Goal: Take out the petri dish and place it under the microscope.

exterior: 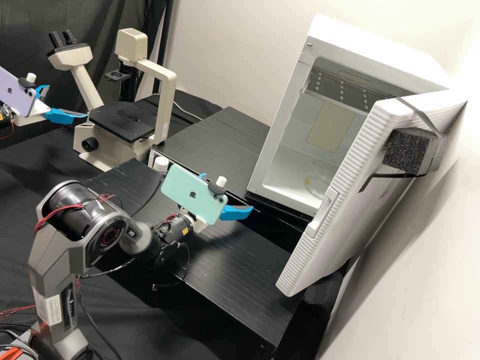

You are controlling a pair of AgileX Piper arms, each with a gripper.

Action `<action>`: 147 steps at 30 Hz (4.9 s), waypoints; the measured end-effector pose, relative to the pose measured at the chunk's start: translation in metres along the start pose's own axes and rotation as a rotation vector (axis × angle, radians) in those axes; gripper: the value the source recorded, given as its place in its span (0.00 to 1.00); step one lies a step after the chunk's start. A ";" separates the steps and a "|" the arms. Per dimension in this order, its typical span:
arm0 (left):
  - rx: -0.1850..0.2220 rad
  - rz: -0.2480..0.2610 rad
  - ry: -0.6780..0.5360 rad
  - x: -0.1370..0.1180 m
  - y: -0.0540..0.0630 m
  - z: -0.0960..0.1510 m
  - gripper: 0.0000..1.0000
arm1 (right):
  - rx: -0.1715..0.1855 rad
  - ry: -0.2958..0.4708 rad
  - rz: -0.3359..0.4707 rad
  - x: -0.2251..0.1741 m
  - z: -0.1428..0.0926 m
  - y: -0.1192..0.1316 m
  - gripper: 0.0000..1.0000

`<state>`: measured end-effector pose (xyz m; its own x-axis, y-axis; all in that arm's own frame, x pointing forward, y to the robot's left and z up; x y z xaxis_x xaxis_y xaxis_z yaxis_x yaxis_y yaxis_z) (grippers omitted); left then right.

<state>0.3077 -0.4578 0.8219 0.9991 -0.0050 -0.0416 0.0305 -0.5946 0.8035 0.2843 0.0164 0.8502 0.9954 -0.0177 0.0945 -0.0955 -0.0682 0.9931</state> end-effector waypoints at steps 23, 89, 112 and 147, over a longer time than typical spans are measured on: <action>0.000 0.000 0.000 0.000 0.000 0.000 1.00 | -0.075 -0.011 0.239 0.061 0.036 0.086 1.00; 0.000 0.000 0.000 0.000 0.000 0.000 1.00 | -0.009 -0.085 0.173 0.193 0.066 0.112 1.00; 0.000 0.000 0.000 0.000 0.000 0.000 1.00 | -0.096 -0.112 0.028 0.214 0.061 0.114 1.00; 0.000 0.000 0.000 0.000 0.000 0.000 1.00 | -0.130 -0.200 -0.026 0.226 0.063 0.120 1.00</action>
<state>0.3077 -0.4578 0.8219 0.9991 -0.0050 -0.0416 0.0305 -0.5946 0.8035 0.4969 -0.0588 0.9866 0.9742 -0.2156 0.0660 -0.0549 0.0574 0.9968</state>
